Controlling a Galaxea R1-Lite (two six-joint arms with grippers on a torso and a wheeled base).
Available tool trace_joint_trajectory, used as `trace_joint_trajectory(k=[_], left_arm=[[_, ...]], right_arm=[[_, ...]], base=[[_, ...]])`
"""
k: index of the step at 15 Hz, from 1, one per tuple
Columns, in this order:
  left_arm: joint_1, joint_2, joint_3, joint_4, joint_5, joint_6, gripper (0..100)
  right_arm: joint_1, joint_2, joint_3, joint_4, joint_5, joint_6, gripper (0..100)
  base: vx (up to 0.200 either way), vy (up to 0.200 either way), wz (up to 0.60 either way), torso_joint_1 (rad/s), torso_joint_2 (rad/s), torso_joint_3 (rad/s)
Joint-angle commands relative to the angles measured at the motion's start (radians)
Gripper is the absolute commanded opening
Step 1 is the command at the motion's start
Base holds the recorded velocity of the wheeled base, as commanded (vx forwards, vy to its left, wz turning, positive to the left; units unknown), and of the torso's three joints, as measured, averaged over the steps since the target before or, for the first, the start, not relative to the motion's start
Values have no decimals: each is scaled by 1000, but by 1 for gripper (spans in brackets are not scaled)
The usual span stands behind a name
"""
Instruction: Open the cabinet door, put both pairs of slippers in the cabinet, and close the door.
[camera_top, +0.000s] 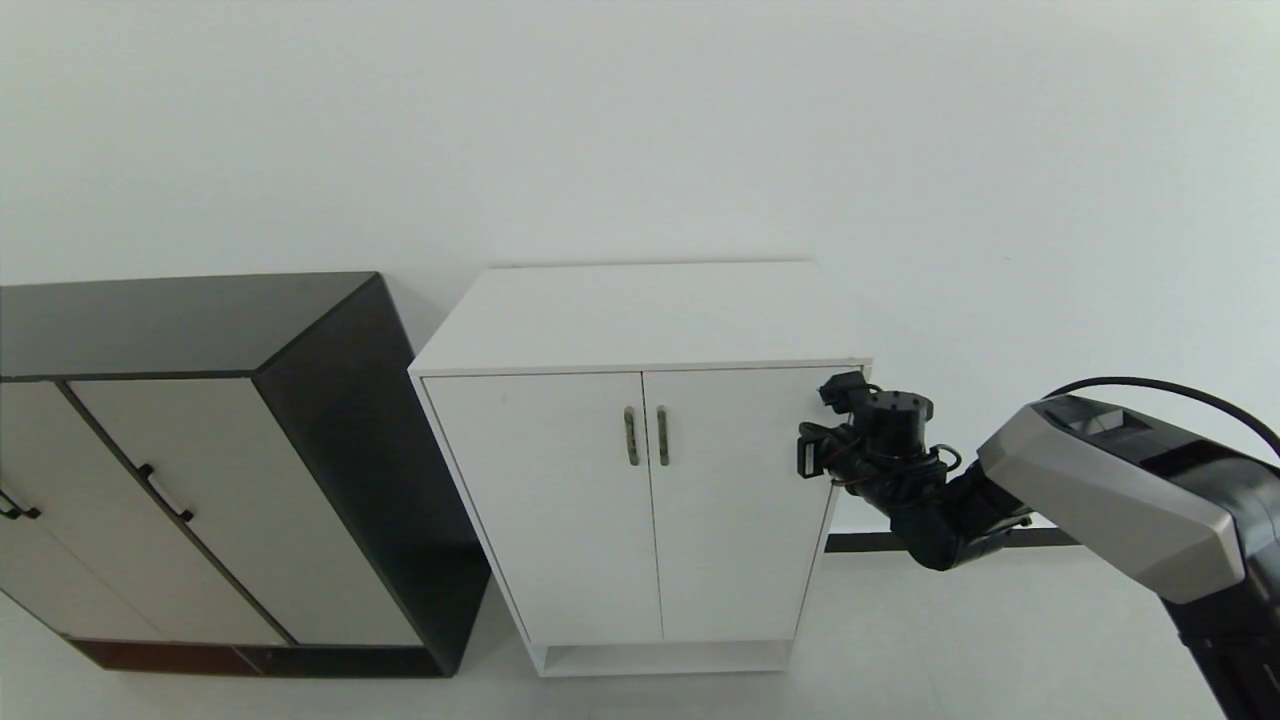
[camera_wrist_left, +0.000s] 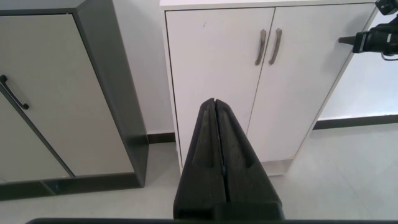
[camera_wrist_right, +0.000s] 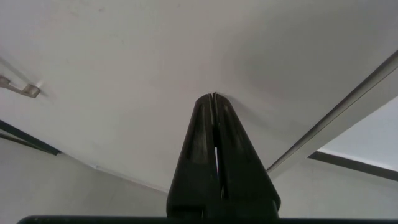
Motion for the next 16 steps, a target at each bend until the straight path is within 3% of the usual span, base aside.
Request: trace_joint_trajectory(k=[1, 16], left_arm=[[0, 1, 0, 0, 0, 0, 0], [0, 1, 0, 0, 0, 0, 0]], right_arm=[[0, 8, -10, 0, 0, 0, 0], [0, 24, -37, -2, -2, 2, 0]], base=[[0, 0, 0, 0, 0, 0], [0, 0, 0, 0, 0, 0]])
